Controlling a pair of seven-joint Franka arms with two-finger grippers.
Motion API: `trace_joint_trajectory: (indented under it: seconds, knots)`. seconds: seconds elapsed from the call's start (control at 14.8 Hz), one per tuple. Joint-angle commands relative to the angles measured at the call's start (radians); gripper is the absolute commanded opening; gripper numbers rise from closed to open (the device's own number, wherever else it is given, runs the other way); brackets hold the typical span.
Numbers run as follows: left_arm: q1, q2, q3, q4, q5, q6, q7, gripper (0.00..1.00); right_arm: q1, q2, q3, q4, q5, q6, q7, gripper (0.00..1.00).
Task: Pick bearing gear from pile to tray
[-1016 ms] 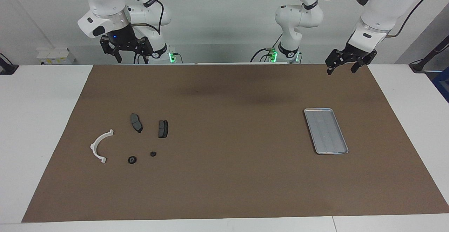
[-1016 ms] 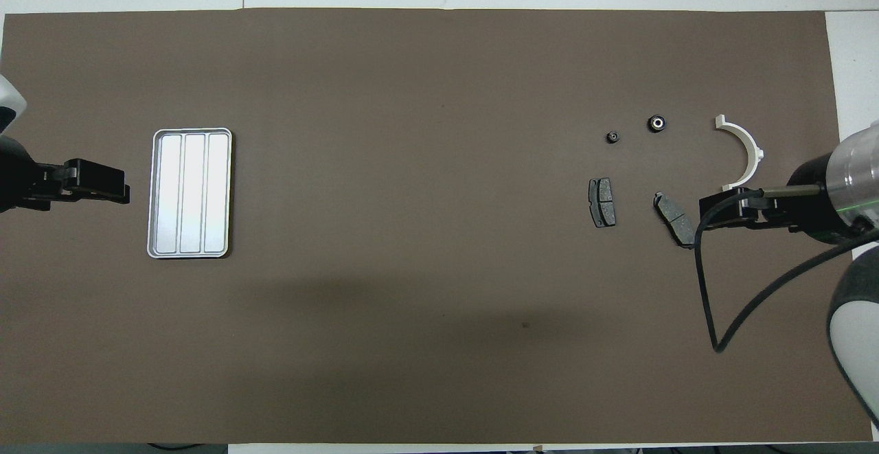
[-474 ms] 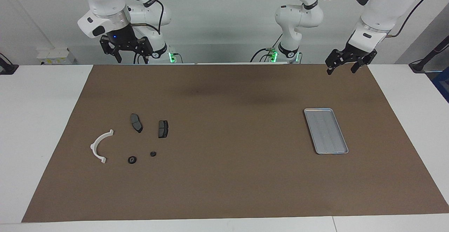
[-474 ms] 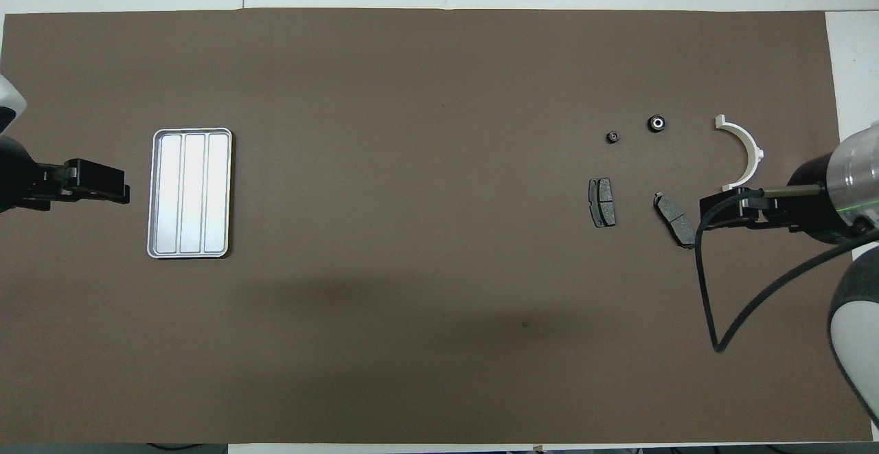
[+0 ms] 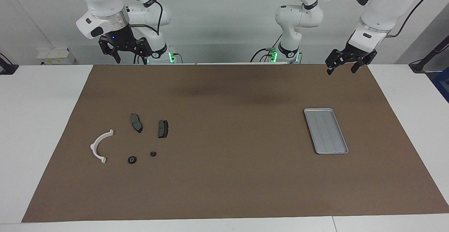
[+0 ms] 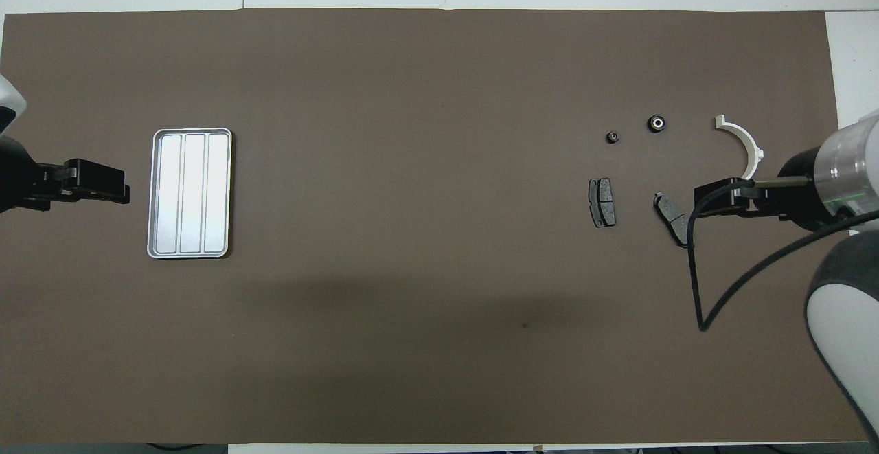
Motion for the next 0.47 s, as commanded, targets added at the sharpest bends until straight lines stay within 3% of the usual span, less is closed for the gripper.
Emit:
trace_joint_trajectory:
  seconds: [0.0, 0.41]
  knots:
    - [-0.003, -0.008, 0.005, -0.009, -0.004, -0.003, -0.003, 1.0, -0.018, 0.043, 0.003, -0.074, 0.024, 0.125, -0.007, 1.0]
    - [-0.003, -0.008, 0.005, -0.009, -0.004, -0.004, -0.003, 1.0, -0.004, 0.311, 0.003, -0.068, -0.072, 0.421, 0.098, 1.0]
